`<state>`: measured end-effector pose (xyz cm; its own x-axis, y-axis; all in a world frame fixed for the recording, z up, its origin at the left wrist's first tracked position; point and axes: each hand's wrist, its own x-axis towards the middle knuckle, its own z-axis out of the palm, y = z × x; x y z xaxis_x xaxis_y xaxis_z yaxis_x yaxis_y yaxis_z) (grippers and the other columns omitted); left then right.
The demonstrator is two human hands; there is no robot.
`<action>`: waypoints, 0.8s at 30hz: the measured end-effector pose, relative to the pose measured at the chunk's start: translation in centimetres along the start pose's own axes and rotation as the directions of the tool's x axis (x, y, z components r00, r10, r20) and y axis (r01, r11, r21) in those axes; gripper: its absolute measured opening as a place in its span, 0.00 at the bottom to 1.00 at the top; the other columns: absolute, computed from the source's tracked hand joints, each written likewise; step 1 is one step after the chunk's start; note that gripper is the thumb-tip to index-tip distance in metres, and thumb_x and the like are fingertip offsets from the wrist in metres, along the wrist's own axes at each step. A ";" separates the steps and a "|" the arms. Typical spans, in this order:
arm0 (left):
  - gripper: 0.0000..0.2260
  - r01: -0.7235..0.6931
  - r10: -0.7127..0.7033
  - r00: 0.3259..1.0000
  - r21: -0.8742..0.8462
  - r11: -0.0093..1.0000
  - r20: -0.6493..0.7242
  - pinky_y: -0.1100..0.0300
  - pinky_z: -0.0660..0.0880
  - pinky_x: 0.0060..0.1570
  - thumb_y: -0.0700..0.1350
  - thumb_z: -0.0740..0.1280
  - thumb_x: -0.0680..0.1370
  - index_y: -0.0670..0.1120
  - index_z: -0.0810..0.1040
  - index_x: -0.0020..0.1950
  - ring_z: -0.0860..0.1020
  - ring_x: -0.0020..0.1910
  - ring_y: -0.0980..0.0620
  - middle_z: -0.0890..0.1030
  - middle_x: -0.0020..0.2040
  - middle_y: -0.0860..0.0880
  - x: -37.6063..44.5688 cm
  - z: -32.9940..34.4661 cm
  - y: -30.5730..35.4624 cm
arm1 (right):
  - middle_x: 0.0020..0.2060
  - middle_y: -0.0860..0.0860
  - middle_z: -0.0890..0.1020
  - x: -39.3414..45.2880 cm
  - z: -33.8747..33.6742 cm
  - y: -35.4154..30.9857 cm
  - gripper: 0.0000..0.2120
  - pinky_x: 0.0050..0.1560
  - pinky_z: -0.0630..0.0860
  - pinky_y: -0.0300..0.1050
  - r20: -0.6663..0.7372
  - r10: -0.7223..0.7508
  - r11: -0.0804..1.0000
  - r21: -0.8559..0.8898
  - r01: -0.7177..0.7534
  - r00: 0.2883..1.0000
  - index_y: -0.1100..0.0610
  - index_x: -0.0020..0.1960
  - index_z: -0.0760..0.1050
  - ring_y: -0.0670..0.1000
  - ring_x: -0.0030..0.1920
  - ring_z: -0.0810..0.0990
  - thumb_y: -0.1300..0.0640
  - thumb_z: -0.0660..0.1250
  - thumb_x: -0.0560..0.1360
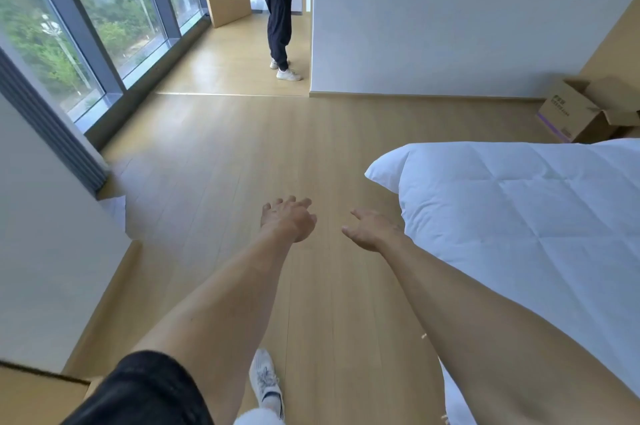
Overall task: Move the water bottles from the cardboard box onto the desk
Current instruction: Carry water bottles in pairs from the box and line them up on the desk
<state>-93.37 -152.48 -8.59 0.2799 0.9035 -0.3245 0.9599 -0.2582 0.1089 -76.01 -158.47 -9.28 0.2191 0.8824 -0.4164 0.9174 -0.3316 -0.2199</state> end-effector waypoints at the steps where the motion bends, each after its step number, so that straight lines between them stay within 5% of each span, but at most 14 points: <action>1: 0.23 -0.007 0.007 1.000 -0.002 1.000 0.000 0.45 0.59 0.74 0.58 0.53 0.83 0.56 0.62 0.79 0.63 0.76 0.43 0.66 0.77 0.47 2.2 -0.6 0.0 | 0.78 0.49 0.62 1.8 -0.7 -0.1 0.31 0.71 0.64 0.54 -0.016 0.006 1.000 0.003 -0.006 1.000 0.46 0.80 0.57 0.54 0.76 0.64 0.37 0.55 0.81; 12: 0.23 -0.160 0.160 0.987 -0.009 0.987 0.021 0.47 0.60 0.72 0.57 0.53 0.84 0.55 0.62 0.79 0.64 0.75 0.44 0.66 0.77 0.48 26.0 -9.1 -1.7 | 0.73 0.52 0.70 21.8 -10.9 -3.5 0.30 0.65 0.68 0.55 -0.060 0.167 0.986 0.030 -0.165 0.984 0.46 0.78 0.60 0.58 0.70 0.70 0.37 0.56 0.79; 24: 0.23 -0.231 0.230 0.971 0.013 0.973 0.069 0.46 0.60 0.73 0.57 0.53 0.84 0.55 0.61 0.79 0.64 0.75 0.44 0.66 0.77 0.47 45.1 -15.1 -1.7 | 0.72 0.51 0.71 39.9 -17.6 -6.1 0.28 0.68 0.67 0.53 -0.056 0.185 0.978 0.109 -0.178 0.981 0.47 0.78 0.62 0.56 0.71 0.69 0.39 0.57 0.80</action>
<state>-82.56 -106.08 -9.19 0.4934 0.7940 -0.3551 0.8692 -0.4647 0.1688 -66.97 -115.33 -9.03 0.4030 0.8233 -0.3997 0.8221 -0.5176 -0.2373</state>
